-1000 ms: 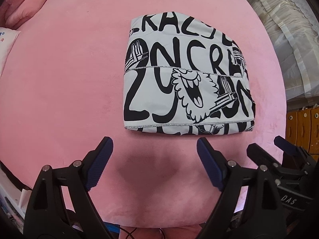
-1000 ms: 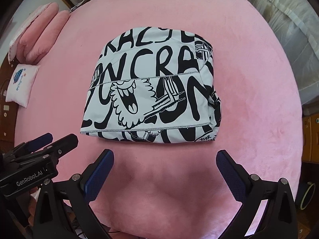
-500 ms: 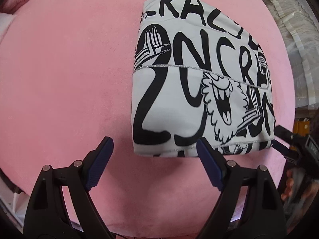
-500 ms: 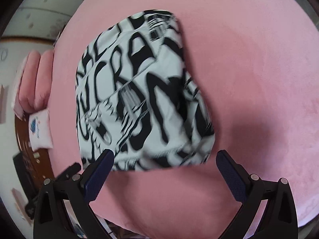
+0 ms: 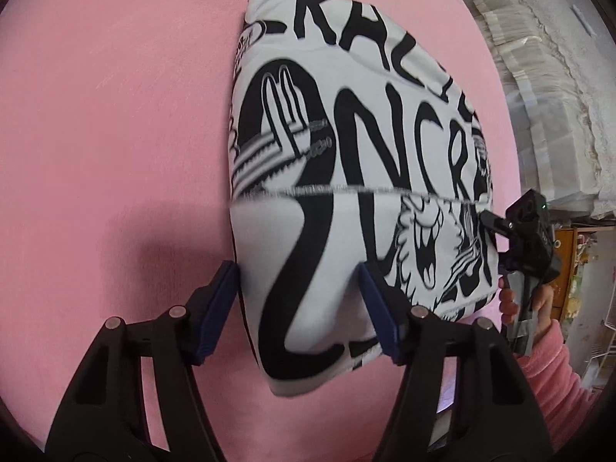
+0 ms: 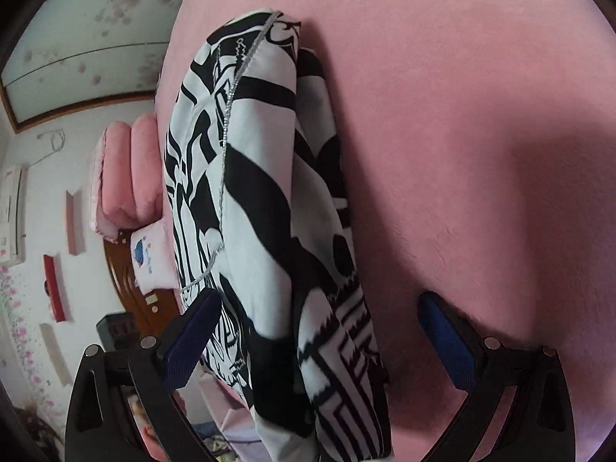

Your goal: Fold large clothes

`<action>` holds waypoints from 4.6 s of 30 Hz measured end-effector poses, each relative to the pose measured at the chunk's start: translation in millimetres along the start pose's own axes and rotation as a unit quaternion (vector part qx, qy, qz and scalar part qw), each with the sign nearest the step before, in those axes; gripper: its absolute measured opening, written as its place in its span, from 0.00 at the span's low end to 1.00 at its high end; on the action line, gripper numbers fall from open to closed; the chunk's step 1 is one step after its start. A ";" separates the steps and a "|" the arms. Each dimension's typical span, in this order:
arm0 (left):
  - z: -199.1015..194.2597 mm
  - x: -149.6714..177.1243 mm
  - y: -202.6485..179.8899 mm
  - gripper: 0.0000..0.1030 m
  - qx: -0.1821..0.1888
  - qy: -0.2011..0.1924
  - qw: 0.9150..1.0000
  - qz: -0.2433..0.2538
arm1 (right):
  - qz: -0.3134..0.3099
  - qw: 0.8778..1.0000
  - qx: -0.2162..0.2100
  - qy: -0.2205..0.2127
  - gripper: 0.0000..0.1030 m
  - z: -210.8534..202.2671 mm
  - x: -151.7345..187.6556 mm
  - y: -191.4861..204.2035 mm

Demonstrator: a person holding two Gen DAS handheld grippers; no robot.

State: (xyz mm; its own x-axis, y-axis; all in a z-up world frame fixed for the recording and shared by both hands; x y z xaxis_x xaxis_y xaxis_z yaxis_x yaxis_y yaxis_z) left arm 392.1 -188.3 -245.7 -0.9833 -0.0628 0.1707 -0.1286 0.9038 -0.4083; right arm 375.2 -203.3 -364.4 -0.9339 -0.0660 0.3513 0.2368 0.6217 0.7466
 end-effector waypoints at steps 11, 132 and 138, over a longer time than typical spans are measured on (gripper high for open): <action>6.3 -40.4 14.5 0.61 0.052 -0.006 0.998 -0.019 | -0.065 0.996 -0.001 0.055 0.99 41.3 -31.8 46.1; -167.4 338.4 86.5 0.41 -0.120 -0.168 0.971 -0.119 | -0.141 0.927 0.328 -0.114 1.00 153.4 441.0 131.4; -136.9 374.2 28.7 0.41 -0.137 -0.133 0.977 -0.098 | -0.115 0.930 0.325 -0.124 1.00 124.8 472.2 118.5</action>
State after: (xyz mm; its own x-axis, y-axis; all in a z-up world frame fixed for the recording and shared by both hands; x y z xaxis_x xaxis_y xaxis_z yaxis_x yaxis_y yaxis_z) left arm 38.1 -127.9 -70.8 -0.9464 -0.3212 -0.0326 -0.3147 0.9403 -0.1296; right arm -71.1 -63.5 -180.6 -0.9919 -0.1248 0.0233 -0.1147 0.9593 0.2580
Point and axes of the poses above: each gripper's, at about its wrist camera, not at the fingertips, and z roughly the way its jaws point, y to its left, x to its underside, the point moved 5 cm from there along z, roughly the way its jaws point, and after that the axes turned 13 degrees about y, right-handed, at the moved point
